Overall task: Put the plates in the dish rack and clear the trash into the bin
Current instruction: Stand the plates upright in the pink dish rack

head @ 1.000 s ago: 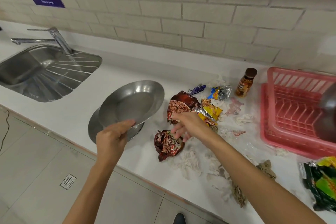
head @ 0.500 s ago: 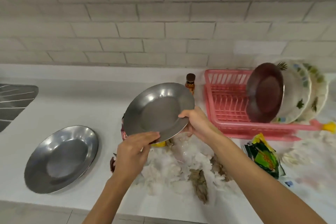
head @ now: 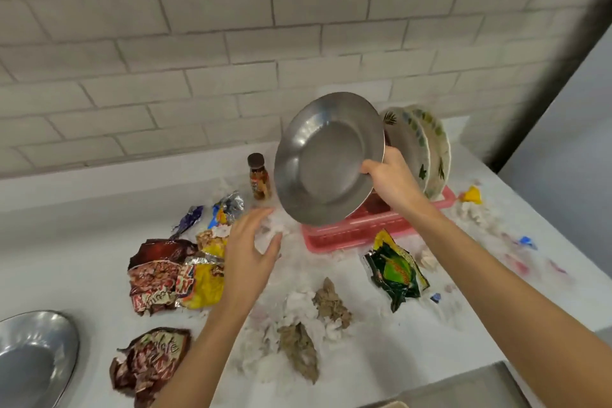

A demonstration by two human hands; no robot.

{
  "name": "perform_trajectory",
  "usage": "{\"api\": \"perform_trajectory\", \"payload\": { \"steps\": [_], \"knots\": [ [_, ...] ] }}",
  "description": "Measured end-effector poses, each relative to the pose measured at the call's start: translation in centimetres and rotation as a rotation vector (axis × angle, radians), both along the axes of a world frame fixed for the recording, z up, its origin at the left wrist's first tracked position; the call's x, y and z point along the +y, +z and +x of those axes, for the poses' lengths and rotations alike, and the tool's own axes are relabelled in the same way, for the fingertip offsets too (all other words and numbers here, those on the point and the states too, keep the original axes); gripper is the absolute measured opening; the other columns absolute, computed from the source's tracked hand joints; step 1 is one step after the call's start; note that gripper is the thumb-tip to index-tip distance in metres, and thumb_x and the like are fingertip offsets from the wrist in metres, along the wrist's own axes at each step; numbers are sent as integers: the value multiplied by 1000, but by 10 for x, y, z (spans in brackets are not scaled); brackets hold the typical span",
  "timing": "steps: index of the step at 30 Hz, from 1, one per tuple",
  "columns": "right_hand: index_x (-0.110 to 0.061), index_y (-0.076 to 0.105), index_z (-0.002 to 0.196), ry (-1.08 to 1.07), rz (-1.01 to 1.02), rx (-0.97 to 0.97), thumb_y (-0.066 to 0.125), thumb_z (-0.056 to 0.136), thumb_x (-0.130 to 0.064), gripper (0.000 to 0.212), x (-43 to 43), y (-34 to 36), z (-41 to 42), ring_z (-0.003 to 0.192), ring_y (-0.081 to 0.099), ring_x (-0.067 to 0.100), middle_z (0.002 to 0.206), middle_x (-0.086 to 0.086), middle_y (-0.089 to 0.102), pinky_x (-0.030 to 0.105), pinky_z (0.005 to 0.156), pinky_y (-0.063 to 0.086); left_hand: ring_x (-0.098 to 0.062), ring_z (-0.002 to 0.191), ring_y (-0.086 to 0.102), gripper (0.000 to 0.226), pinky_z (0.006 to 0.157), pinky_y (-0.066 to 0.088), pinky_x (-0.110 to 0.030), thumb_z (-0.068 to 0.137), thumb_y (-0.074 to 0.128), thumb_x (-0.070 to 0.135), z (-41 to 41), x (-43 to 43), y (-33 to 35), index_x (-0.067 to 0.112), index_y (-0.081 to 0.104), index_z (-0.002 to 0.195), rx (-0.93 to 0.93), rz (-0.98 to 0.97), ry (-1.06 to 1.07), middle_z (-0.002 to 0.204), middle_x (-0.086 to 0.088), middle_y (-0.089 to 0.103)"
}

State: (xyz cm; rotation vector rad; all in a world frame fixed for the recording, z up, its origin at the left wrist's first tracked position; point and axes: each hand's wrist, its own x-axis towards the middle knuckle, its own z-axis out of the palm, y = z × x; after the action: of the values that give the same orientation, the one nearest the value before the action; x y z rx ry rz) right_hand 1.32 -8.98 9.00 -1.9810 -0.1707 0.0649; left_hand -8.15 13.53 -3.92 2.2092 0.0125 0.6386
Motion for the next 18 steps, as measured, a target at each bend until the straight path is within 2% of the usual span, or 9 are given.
{"api": "perform_trajectory", "payload": {
  "steps": [3,5,7,11,14,16,18],
  "knots": [
    [-11,61,91,-72,-178,-156,48,84,-4,16,-22,15,11,75,59,17,82,2,63,19,58,45,-15,125,49,40,106,39,-34,91,64,25,24,-19,-14,20,59,130,91,175,-157,133,4,58],
    [-10,57,92,-106,-323,-261,48,83,-3,15,-32,27,20,73,51,24,82,4,57,22,51,37,-18,129,47,41,107,39,-40,96,54,30,39,-30,-23,19,55,136,152,319,-237,139,0,54],
    [-8,55,95,-120,-443,-336,46,81,-3,17,-39,36,29,75,46,30,84,10,55,31,56,34,-18,136,40,41,109,38,-43,101,46,34,50,-38,-28,22,52,139,225,383,-271,144,1,49],
    [-7,52,108,-130,-621,-382,39,72,-8,39,-42,46,42,84,54,41,92,20,60,46,69,52,-21,140,34,54,108,37,-49,98,25,48,61,-44,-40,24,59,132,259,463,-279,139,1,54],
    [-7,43,131,-119,-681,-376,40,77,1,54,-35,46,45,79,52,38,89,16,53,40,62,45,-20,142,31,59,109,37,-49,98,19,49,61,-47,-50,21,59,131,254,432,-258,137,1,54],
    [-7,44,129,-109,-736,-375,42,81,2,50,-28,42,45,78,51,38,88,16,52,35,62,39,-19,140,34,57,103,41,-47,97,22,50,61,-48,-49,21,62,127,226,428,-239,133,2,56],
    [-5,46,125,-73,-766,-362,41,81,3,45,-21,34,46,86,56,42,92,18,53,38,63,42,-18,131,41,47,97,44,-47,98,33,48,65,-48,-41,23,66,121,212,475,-237,128,3,59]
  ]
}}
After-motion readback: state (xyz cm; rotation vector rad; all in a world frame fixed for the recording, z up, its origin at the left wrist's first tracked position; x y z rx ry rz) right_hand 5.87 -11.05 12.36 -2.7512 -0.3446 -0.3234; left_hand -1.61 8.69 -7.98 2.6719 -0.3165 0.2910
